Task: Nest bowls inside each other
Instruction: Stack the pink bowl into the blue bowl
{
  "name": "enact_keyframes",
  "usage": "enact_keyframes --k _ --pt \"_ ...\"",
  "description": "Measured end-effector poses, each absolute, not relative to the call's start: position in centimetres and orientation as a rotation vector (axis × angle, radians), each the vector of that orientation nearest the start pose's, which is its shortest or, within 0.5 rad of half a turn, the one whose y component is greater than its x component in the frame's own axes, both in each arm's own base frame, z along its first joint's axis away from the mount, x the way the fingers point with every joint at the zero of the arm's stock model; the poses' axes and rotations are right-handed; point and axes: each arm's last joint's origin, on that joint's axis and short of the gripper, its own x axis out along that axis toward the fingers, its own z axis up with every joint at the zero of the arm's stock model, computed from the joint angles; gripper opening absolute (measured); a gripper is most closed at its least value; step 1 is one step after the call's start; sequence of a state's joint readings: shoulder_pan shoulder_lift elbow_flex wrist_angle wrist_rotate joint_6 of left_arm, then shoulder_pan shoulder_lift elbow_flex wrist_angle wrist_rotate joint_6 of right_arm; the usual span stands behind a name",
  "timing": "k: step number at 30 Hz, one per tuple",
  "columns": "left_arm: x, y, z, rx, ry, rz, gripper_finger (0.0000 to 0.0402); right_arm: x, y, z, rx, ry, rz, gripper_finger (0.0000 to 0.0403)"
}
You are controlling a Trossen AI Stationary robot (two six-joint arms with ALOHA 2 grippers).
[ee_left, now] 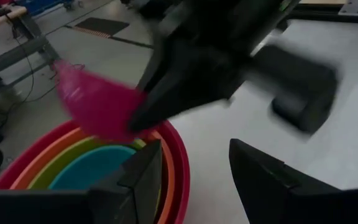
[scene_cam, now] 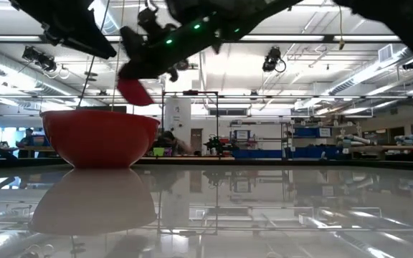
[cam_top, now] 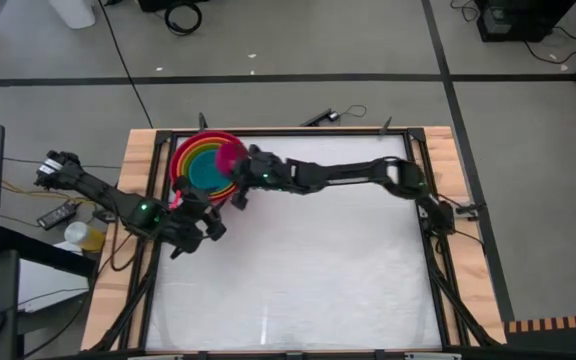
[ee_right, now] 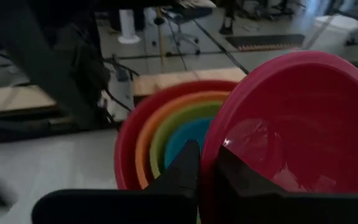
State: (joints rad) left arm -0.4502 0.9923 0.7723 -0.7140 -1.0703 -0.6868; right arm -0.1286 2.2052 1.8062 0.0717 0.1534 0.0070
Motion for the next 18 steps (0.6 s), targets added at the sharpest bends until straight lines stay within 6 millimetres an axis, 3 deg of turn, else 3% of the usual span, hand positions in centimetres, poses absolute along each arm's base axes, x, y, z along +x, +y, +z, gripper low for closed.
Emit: enact_keyframes --k 8,18 --pt "16.5 -5.5 26.1 0.069 0.483 0.751 0.0189 55.3 -8.5 22.2 0.115 0.353 -0.267 0.0045" --pt "16.2 -5.3 26.0 0.041 0.484 0.773 0.0189 54.5 -9.3 23.0 0.158 0.449 -0.354 0.0202"
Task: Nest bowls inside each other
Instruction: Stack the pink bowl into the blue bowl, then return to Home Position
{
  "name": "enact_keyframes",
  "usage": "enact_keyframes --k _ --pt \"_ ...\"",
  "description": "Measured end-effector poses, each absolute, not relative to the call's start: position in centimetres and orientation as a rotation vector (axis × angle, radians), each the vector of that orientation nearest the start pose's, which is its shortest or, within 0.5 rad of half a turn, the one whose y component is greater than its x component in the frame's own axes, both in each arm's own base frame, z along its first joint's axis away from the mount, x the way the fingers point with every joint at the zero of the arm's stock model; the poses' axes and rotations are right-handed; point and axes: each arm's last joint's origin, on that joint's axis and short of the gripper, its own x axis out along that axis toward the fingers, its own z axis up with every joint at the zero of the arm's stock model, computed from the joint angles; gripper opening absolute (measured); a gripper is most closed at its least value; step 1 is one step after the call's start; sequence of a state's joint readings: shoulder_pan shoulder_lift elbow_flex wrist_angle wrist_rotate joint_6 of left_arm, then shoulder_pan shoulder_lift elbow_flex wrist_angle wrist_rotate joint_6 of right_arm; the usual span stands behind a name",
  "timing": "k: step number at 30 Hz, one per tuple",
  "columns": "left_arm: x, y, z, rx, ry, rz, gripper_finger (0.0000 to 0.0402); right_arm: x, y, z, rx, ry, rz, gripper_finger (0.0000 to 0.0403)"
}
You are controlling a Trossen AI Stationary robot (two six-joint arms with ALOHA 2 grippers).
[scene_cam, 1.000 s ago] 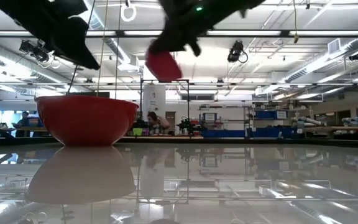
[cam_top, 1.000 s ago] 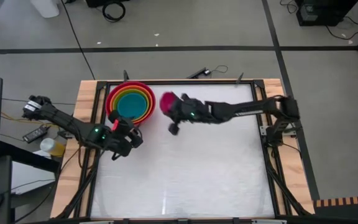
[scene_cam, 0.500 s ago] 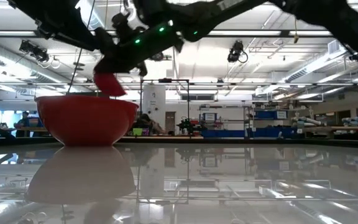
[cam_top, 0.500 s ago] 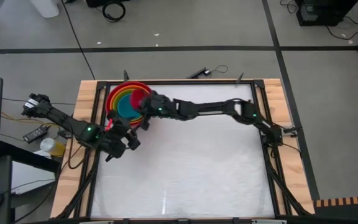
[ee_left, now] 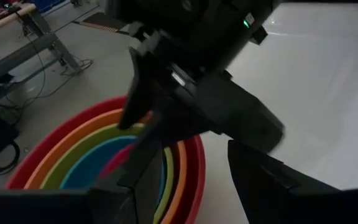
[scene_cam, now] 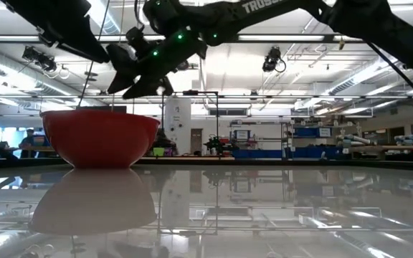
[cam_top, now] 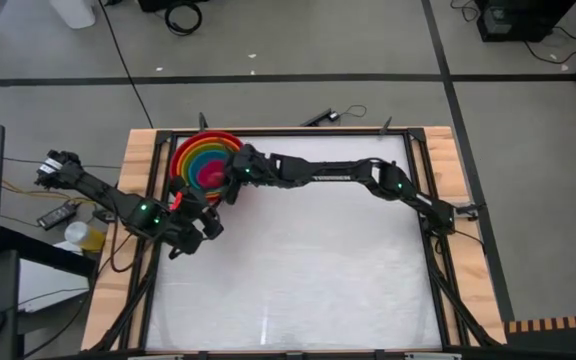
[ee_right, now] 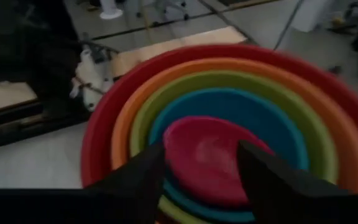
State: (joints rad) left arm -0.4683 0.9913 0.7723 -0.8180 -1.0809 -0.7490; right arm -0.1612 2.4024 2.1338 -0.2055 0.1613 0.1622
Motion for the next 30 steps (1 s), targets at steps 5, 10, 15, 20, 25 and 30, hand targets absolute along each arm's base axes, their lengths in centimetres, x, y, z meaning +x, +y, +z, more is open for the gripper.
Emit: enact_keyframes --k 5,10,15,20,25,30 --pt "16.3 -5.4 26.0 0.034 0.479 0.771 0.0189 53.8 -9.1 24.4 0.130 0.461 -0.432 0.0254" --pt "16.2 -5.5 26.0 0.037 0.486 0.758 0.0189 52.4 -7.5 25.0 0.073 0.609 -0.495 0.0256" --pt "16.0 -6.0 26.0 0.037 0.485 0.727 0.0189 51.1 -4.7 24.8 0.037 0.776 -0.475 0.0243" --pt "15.8 -6.5 25.4 0.011 0.460 0.718 0.0189 50.2 -1.7 23.9 0.009 0.844 -0.437 0.0231" --pt "15.7 -6.5 23.8 -0.001 0.464 0.718 0.0189 46.8 0.8 22.7 -0.014 0.888 -0.493 0.0221" --pt "16.4 -6.9 23.2 -0.048 0.432 0.662 0.0189 41.1 3.3 22.1 0.046 0.788 -0.466 0.0217"
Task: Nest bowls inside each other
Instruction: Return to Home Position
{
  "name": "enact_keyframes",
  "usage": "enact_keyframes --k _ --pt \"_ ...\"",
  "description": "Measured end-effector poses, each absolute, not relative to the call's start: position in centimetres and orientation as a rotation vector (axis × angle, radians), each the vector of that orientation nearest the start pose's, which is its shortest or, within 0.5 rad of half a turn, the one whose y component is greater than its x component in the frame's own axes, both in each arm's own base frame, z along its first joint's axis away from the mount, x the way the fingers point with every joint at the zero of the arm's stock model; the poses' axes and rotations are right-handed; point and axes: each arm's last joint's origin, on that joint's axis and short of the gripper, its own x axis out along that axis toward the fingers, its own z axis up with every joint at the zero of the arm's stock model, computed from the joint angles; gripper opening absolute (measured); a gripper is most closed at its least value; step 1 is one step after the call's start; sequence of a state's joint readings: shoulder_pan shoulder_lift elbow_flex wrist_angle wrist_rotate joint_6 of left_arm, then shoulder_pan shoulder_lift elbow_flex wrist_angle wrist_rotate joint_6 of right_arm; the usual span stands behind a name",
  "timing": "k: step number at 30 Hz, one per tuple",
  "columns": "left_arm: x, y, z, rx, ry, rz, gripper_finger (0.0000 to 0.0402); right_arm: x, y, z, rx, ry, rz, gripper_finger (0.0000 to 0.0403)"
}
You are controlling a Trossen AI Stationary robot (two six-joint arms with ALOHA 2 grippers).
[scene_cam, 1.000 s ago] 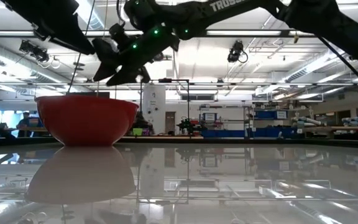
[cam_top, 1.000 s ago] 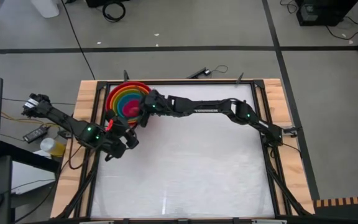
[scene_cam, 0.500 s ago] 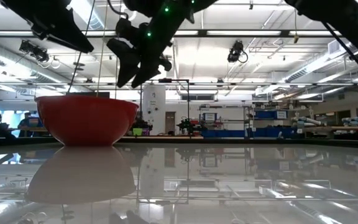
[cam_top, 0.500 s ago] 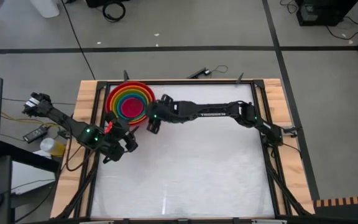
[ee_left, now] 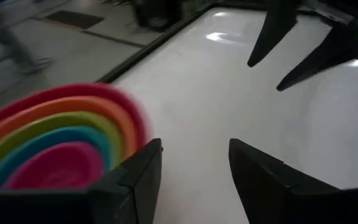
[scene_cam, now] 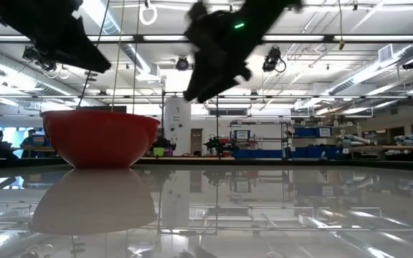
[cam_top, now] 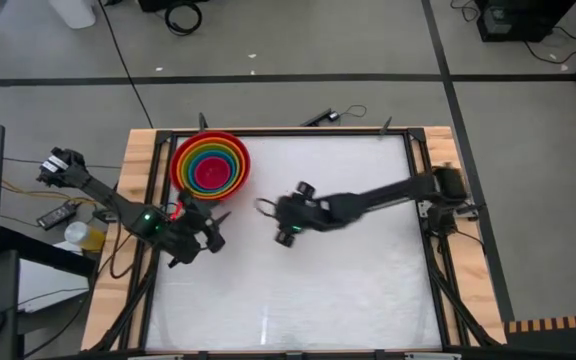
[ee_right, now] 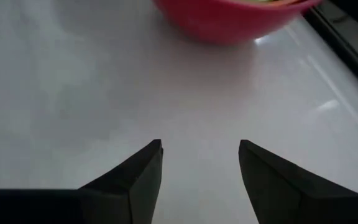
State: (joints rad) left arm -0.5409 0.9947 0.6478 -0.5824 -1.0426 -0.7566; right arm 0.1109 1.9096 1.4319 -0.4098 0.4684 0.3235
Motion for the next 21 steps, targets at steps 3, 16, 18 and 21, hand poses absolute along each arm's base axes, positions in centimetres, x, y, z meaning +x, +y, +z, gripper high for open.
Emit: enact_keyframes --k 3,16,18,21 --pt "17.6 -7.4 22.7 -0.072 0.377 0.565 0.0189 37.3 5.0 22.0 0.067 0.667 -0.373 0.0217" --pt "23.4 -6.0 20.8 -0.107 0.074 0.202 0.0183 25.0 8.3 20.4 0.003 0.180 -0.284 0.0217" --pt "23.8 -5.4 20.7 -0.105 0.079 0.230 0.0181 24.2 7.8 19.9 0.023 0.179 -0.348 0.0217" --pt "24.2 -4.5 21.1 -0.109 0.063 0.270 0.0181 23.2 7.3 20.3 0.137 0.129 -0.374 0.0214"
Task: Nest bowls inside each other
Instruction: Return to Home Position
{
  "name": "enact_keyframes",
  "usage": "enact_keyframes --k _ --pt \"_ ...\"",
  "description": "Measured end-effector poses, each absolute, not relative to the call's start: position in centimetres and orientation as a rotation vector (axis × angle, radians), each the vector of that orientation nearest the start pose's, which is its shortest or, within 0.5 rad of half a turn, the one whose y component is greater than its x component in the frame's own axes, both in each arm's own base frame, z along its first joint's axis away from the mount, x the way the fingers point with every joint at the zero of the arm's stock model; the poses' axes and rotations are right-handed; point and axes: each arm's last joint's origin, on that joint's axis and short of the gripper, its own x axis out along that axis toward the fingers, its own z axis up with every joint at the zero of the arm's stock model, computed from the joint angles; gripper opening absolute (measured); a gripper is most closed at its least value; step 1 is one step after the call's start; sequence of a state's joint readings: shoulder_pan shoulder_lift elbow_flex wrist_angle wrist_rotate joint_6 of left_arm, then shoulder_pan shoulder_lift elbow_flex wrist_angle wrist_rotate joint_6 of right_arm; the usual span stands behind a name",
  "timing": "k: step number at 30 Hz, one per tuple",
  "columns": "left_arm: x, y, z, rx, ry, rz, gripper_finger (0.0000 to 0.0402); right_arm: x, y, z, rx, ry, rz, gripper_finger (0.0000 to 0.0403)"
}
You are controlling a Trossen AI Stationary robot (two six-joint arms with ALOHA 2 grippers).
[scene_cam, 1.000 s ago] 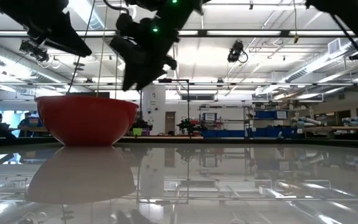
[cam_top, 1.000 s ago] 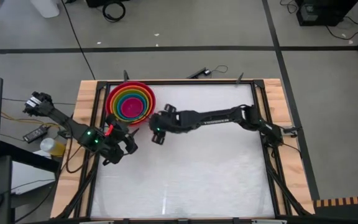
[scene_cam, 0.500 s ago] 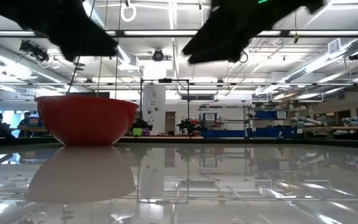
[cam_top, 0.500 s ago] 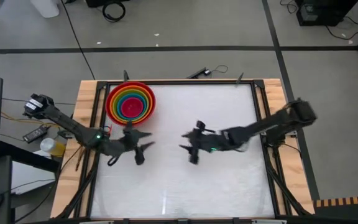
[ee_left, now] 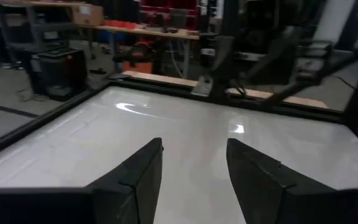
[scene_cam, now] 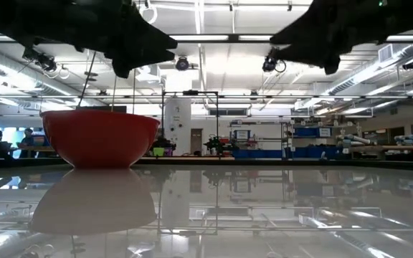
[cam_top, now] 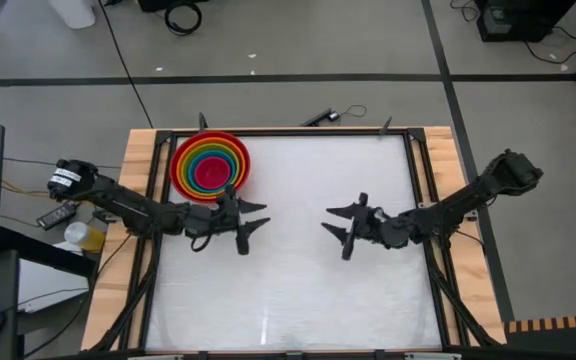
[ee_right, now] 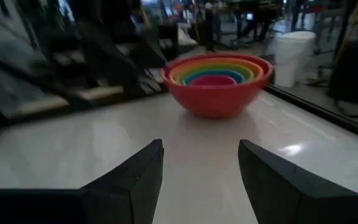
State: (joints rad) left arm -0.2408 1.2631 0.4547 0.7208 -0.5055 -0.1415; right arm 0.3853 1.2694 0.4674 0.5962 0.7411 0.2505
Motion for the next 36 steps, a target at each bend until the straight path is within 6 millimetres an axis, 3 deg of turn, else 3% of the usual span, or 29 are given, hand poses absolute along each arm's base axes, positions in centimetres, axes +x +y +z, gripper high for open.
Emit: enact_keyframes --k 6,11,16,19,21,24,27,30,32,36 --pt "23.1 -3.0 23.5 -0.062 -0.012 0.316 0.0181 20.8 6.8 23.9 0.144 -0.021 -0.276 0.0198" --pt "20.0 -2.6 26.3 -0.046 -0.050 0.306 0.0181 18.0 6.4 26.9 0.123 -0.114 -0.199 0.0177" --pt "16.3 -2.3 28.2 -0.064 -0.090 0.285 0.0181 15.5 5.9 27.8 0.132 -0.097 -0.172 0.0149" --pt "14.9 -2.1 28.4 -0.072 -0.076 0.273 0.0181 14.6 5.8 27.7 0.145 -0.069 -0.166 0.0125" --pt "14.7 -2.2 27.7 -0.099 -0.060 0.263 0.0180 14.3 6.0 27.5 0.149 -0.044 -0.157 0.0106" --pt "14.9 -2.5 24.9 -0.144 -0.024 0.248 0.0170 14.2 6.3 27.1 0.144 -0.008 -0.148 0.0068" --pt "15.0 -2.7 21.5 -0.174 -0.028 0.240 0.0144 14.4 6.8 26.7 0.130 0.020 -0.133 0.0021" --pt "14.4 -2.5 19.6 -0.212 -0.103 0.234 0.0111 14.6 7.0 26.5 0.113 0.033 -0.127 0.0010" --pt "13.9 -2.3 18.9 -0.207 -0.136 0.237 0.0088 14.6 7.1 26.5 0.125 0.031 -0.128 0.0014" --pt "13.4 -2.1 19.9 -0.177 -0.212 0.234 0.0039 14.6 7.1 26.3 0.121 0.036 -0.128 0.0007"
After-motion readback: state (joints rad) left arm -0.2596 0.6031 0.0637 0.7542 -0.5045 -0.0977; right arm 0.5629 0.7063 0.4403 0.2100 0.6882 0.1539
